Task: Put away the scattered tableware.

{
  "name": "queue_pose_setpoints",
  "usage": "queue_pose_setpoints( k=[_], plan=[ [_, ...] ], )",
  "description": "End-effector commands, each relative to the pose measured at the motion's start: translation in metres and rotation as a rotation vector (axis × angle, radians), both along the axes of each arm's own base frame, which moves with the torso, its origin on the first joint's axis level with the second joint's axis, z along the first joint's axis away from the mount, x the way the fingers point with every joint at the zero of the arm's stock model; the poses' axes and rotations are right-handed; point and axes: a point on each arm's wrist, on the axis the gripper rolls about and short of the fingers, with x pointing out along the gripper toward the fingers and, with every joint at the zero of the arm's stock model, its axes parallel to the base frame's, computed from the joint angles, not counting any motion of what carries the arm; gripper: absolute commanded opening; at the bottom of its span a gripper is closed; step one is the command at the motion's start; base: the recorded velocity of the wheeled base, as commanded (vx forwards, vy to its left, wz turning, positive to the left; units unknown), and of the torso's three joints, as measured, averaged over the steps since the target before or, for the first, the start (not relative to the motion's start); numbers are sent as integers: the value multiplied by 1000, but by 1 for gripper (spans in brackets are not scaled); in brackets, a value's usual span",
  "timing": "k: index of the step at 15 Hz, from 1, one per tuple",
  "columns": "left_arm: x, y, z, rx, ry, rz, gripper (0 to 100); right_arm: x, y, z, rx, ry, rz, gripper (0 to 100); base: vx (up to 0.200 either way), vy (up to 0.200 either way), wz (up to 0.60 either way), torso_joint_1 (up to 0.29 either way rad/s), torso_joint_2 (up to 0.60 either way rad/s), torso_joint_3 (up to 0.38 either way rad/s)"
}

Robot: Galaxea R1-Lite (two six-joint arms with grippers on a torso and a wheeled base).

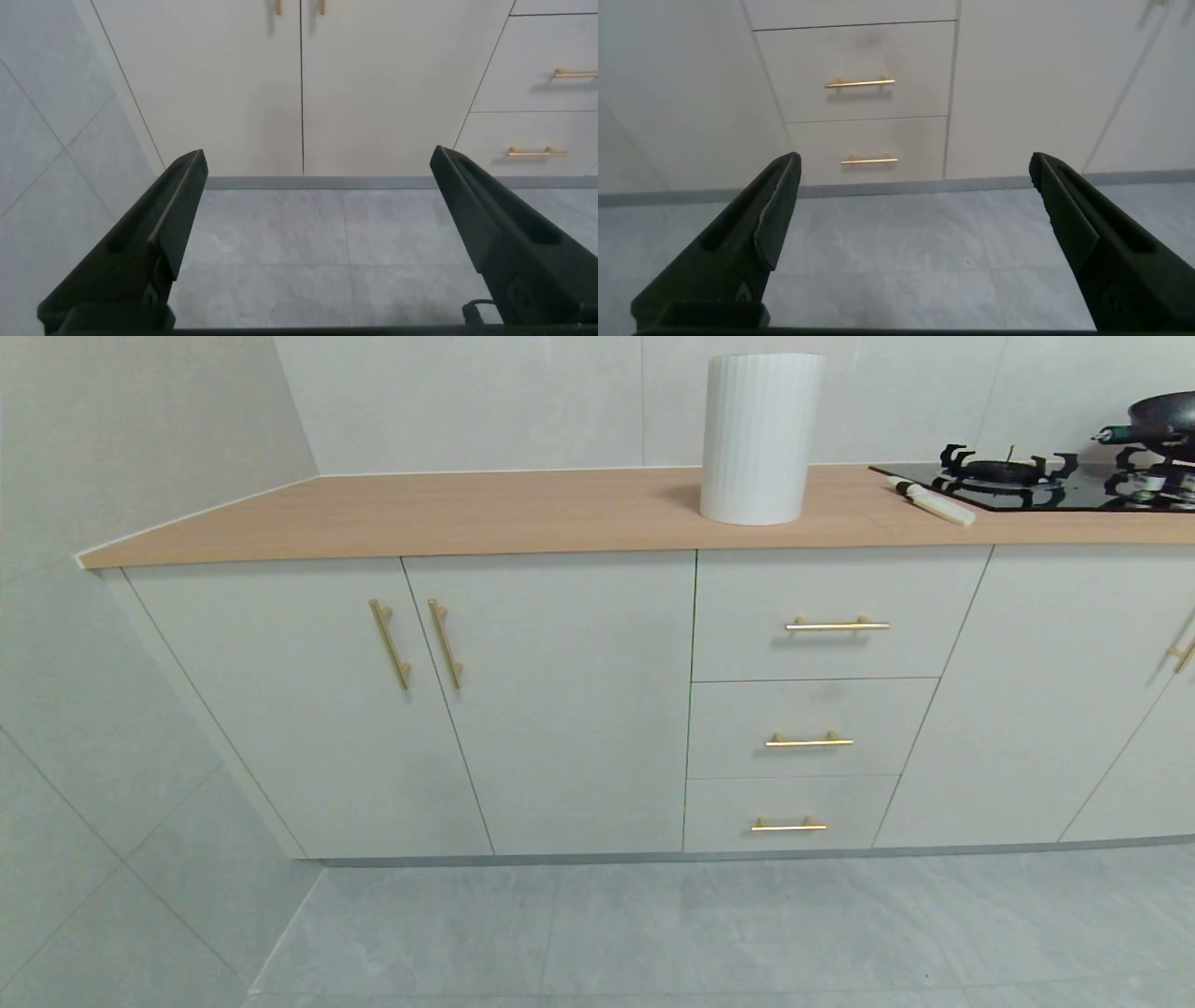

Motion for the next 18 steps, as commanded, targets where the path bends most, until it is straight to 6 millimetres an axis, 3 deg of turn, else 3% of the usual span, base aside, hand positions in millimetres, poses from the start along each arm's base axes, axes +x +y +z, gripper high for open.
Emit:
queue_pose_setpoints(
  k=[1, 7, 18],
  plan=[
    [0, 0, 0, 0, 0, 1, 100, 0, 0, -1, -2, 10, 3, 100, 0, 0, 0, 0, 0, 0],
    [0, 0, 0, 6, 0, 1, 100, 0, 0, -1, -4, 10, 2, 100, 0, 0, 0, 0, 0, 0],
    [0, 0, 0, 3, 0, 1, 100, 0, 0, -1, -6, 10, 3, 100, 200, 0, 0, 3, 1, 0]
  ],
)
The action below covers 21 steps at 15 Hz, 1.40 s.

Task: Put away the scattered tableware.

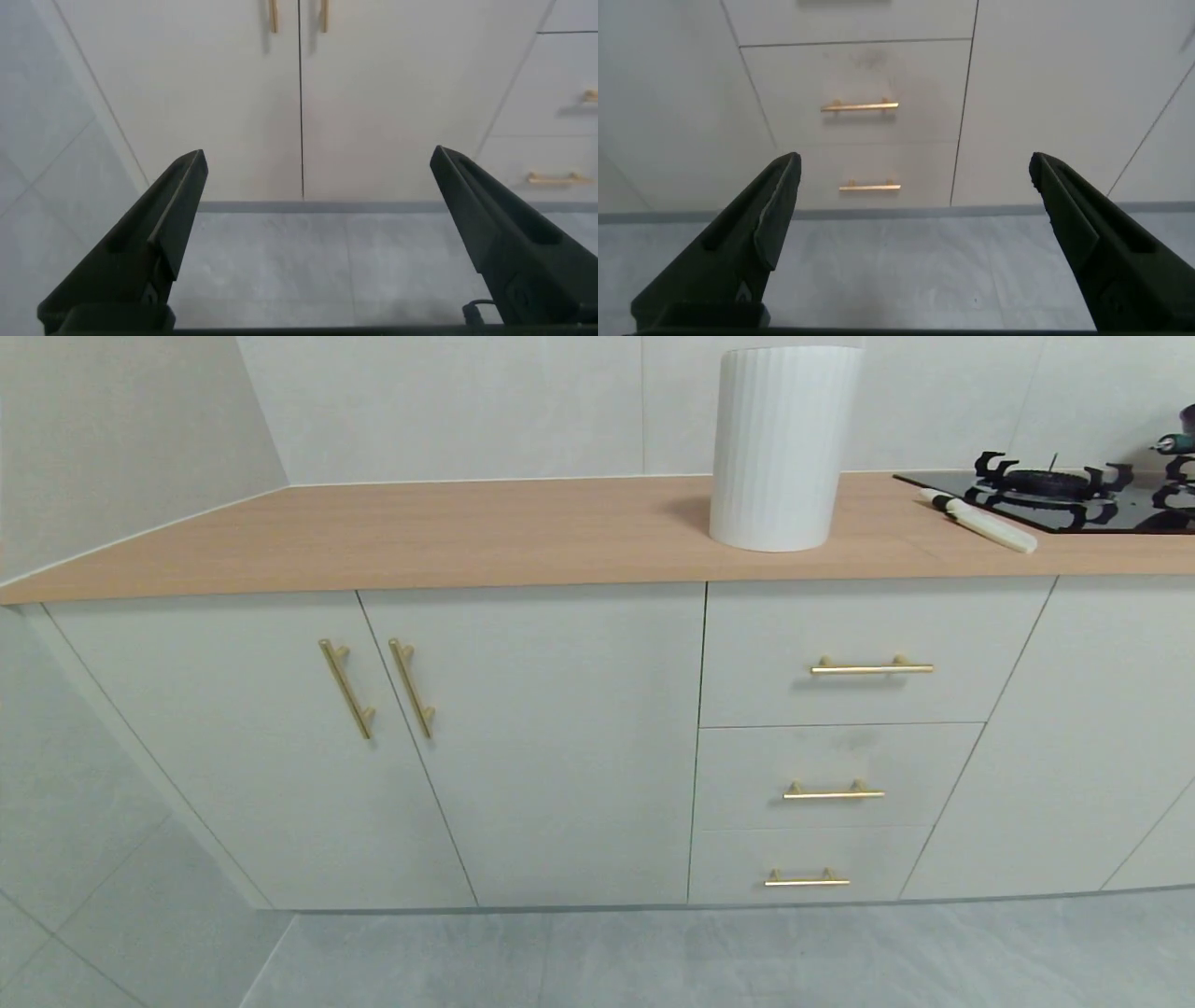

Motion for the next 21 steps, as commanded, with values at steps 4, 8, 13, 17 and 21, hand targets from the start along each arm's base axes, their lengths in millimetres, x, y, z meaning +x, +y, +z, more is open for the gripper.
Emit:
queue_pose_setpoints(
  k=[4, 8, 13, 17, 21],
  plan=[
    [0, 0, 0, 0, 1, 1, 100, 0, 0, 0, 2, 2, 0, 100, 200, 0, 0, 0, 5, 4],
    [0, 0, 0, 0, 1, 1, 100, 0, 0, 0, 2, 4, 0, 100, 200, 0, 0, 2, 1, 2],
    [0, 0, 0, -2, 1, 1, 100, 0, 0, 0, 2, 4, 0, 100, 200, 0, 0, 3, 6, 2],
    [0, 0, 0, -3, 1, 1, 100, 0, 0, 0, 2, 2, 0, 100, 0, 0, 0, 0, 0, 0],
    [0, 0, 0, -3, 1, 1, 100, 0, 0, 0, 2, 2, 0, 100, 0, 0, 0, 0, 0, 0]
  ],
)
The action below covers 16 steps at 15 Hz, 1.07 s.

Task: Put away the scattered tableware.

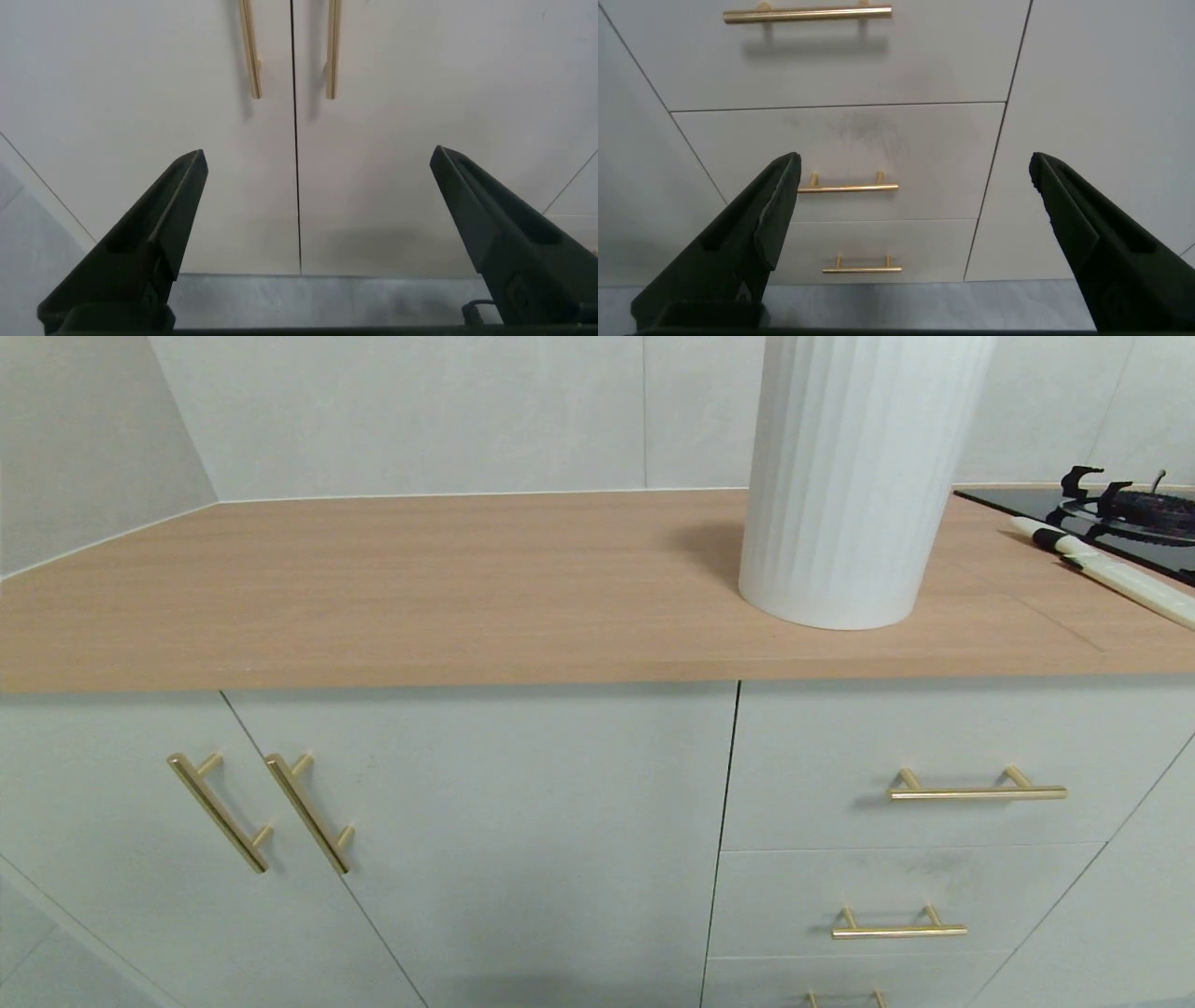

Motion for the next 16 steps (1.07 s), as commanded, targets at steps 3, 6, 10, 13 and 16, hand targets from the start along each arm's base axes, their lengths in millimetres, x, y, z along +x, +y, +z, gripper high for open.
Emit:
queue_pose_setpoints(
  k=[3, 6, 10, 13, 16],
  plan=[
    [0, 0, 0, 0, 1, 1, 100, 0, 0, 0, 0, 1, 0, 100, 0, 0, -200, 4, -1, 1],
    [0, 0, 0, 0, 1, 1, 100, 0, 0, 0, 0, 2, 0, 100, 0, 0, 0, 0, 0, 0],
    [0, 0, 0, 0, 1, 1, 100, 0, 0, 0, 0, 2, 0, 100, 0, 0, 0, 0, 0, 0],
    [0, 0, 0, 0, 1, 1, 100, 0, 0, 0, 0, 2, 0, 100, 0, 0, 0, 0, 0, 0],
    [0, 0, 0, 5, 1, 1, 100, 0, 0, 0, 0, 1, 0, 100, -133, -133, 0, 0, 2, 3]
  ],
)
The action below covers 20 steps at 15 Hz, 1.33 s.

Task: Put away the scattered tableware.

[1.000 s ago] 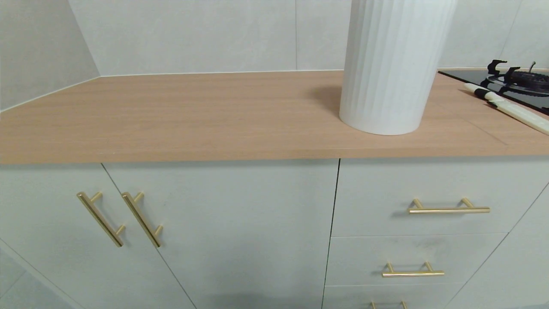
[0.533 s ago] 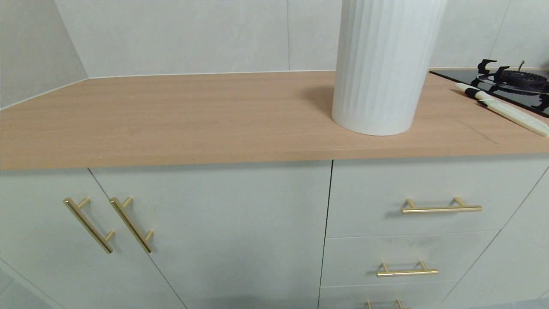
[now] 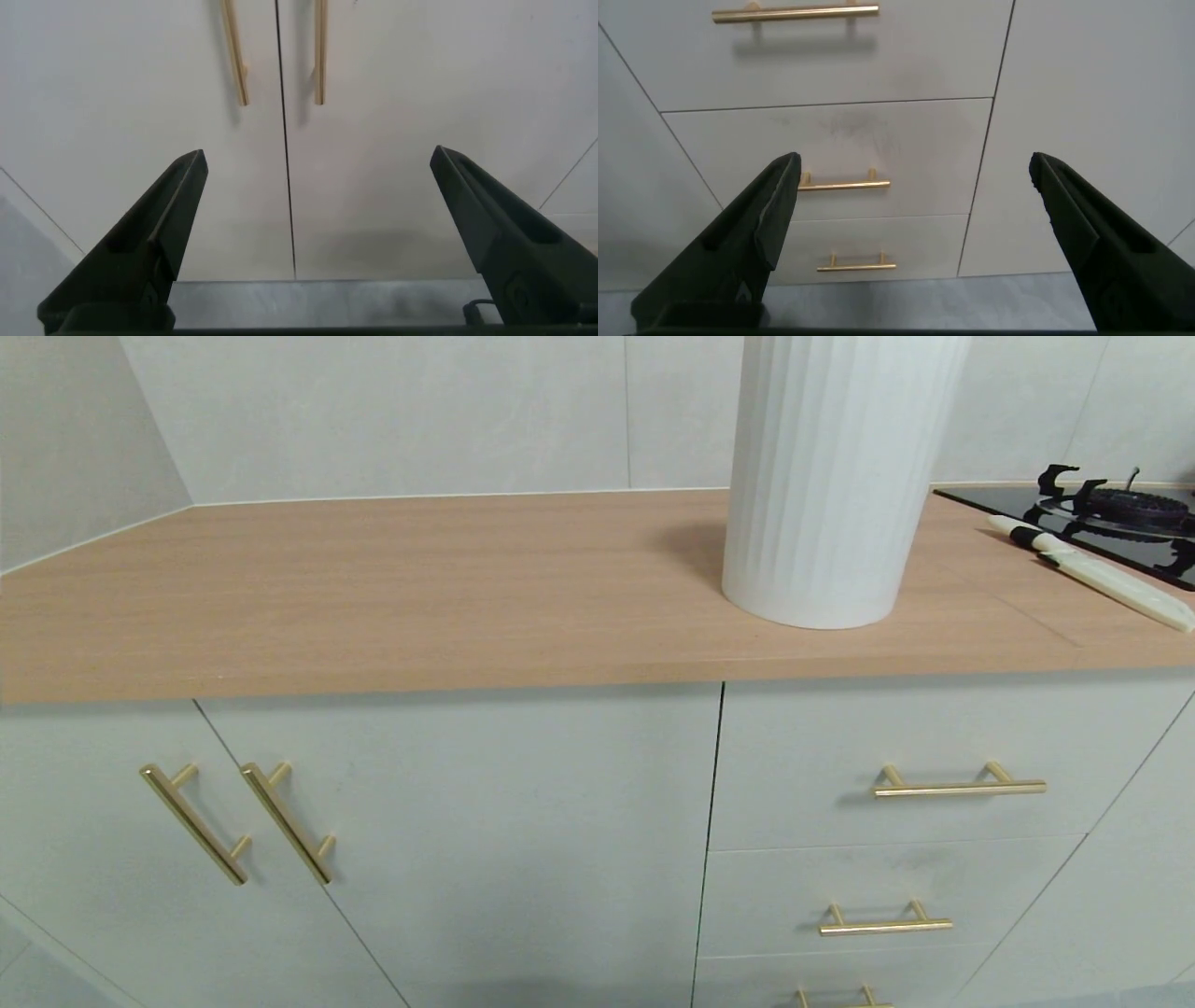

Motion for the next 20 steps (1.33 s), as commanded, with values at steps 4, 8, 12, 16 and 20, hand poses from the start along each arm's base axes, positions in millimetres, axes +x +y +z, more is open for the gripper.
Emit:
queue_pose_setpoints(
  k=[4, 8, 12, 16, 20],
  plan=[
    [0, 0, 0, -1, 0, 1, 100, 0, 0, 0, 0, 1, 0, 100, -200, -200, 0, 6, 2, 2],
    [0, 0, 0, -2, 0, 1, 100, 0, 0, 0, 0, 1, 0, 100, -150, -150, 0, 1, 1, 3],
    [0, 0, 0, -2, 0, 1, 100, 0, 0, 0, 0, 2, 0, 100, 0, 0, 0, 0, 0, 0],
    [0, 0, 0, -2, 0, 1, 100, 0, 0, 0, 0, 2, 0, 100, 150, 0, 0, 1, 3, -1],
    [0, 0, 0, -4, 0, 1, 100, 0, 0, 0, 0, 2, 0, 100, 200, 0, 0, -1, 1, 2]
  ],
)
